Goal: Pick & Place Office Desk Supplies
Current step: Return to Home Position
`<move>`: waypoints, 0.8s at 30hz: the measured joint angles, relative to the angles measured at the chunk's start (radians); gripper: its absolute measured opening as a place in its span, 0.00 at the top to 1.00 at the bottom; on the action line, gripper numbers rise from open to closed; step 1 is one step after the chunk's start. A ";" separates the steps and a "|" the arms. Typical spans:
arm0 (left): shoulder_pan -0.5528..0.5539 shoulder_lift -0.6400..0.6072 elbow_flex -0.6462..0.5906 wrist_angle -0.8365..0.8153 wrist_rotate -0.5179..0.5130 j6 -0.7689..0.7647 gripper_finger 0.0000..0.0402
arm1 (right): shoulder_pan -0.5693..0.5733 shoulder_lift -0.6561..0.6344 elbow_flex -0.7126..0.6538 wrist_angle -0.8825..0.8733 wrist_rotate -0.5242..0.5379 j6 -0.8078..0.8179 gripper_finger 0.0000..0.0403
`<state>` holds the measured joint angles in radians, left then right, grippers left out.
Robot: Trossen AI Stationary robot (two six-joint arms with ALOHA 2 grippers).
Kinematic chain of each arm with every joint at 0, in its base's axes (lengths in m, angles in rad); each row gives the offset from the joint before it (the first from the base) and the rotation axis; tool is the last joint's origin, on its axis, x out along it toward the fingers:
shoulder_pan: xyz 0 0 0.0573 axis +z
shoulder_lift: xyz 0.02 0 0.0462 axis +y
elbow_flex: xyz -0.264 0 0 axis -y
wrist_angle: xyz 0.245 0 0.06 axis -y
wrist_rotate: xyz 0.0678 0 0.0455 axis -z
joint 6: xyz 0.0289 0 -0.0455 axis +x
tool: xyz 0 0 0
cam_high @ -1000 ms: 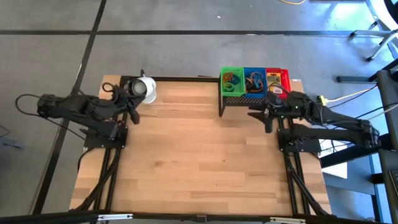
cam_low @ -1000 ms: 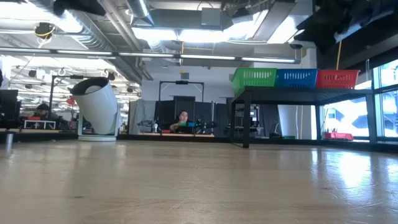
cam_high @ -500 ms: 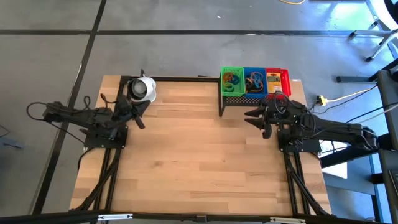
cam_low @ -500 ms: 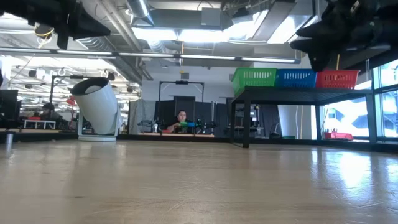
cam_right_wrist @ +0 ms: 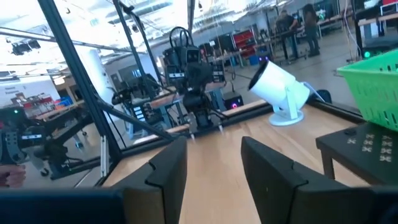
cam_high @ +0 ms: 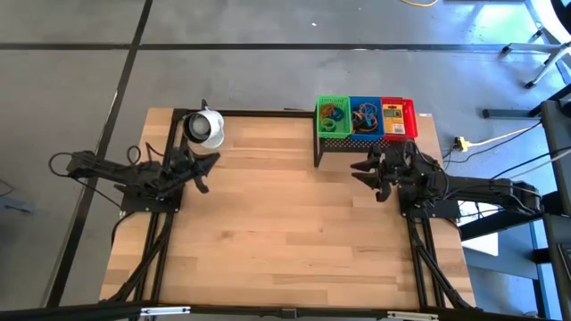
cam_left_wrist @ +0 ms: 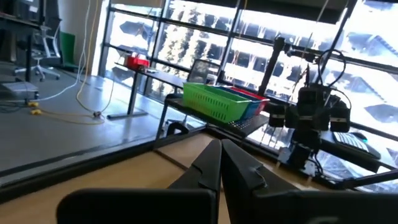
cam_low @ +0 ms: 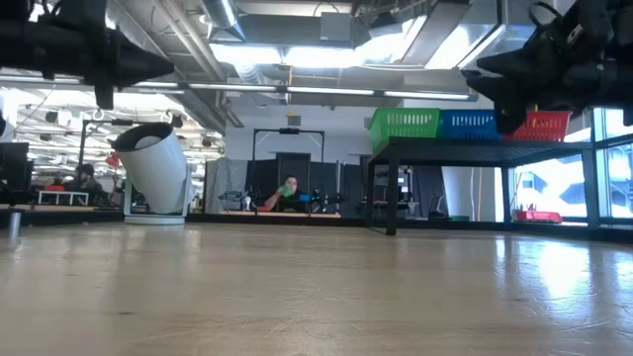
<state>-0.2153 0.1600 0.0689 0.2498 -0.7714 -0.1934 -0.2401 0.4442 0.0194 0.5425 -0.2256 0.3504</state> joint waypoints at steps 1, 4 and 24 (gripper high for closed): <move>0.000 -0.002 -0.011 0.010 0.004 -0.005 0.99 | 0.000 0.000 -0.006 0.004 0.000 0.005 0.62; 0.001 -0.001 -0.042 0.020 0.007 -0.043 0.99 | 0.000 0.000 -0.005 0.006 0.000 0.005 0.62; 0.001 0.000 -0.060 -0.097 0.006 -0.100 0.98 | 0.000 0.000 -0.004 0.004 0.001 0.031 0.62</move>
<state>-0.2142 0.1604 0.0090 0.1532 -0.7650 -0.2932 -0.2401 0.4444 0.0151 0.5461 -0.2249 0.3812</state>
